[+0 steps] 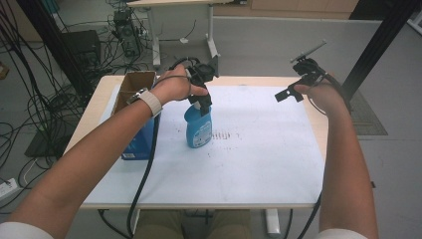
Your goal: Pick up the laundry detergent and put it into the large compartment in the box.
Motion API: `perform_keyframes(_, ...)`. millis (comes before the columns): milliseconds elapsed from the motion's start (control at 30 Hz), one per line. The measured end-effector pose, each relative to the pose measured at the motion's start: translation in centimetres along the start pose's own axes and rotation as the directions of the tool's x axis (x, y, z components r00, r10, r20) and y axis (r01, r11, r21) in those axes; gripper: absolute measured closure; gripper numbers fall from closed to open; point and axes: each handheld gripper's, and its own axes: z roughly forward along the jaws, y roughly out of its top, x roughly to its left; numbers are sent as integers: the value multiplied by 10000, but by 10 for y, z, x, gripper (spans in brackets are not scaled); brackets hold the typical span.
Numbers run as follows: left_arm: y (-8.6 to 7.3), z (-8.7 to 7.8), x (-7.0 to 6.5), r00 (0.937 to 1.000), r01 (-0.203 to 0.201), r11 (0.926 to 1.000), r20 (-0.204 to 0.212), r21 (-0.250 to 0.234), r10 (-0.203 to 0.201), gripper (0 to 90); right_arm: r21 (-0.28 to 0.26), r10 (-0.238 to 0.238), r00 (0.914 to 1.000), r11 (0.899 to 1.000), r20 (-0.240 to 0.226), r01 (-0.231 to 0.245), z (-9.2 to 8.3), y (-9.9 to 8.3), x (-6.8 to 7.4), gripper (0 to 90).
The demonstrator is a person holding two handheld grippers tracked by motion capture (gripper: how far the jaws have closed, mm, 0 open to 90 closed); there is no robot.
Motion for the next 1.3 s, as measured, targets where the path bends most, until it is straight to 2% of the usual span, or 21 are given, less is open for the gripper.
perform_keyframes(567,2,3,2,10000,60,10000,-10,11,-60,101,8,4,10000,10000,-40,-4,1,-1,-1,82)
perform_keyframes(1300,7,27,-1,10000,82,9999,45,113,-82,121,36,46,9999,10000,-156,-45,8,-4,-1,81)
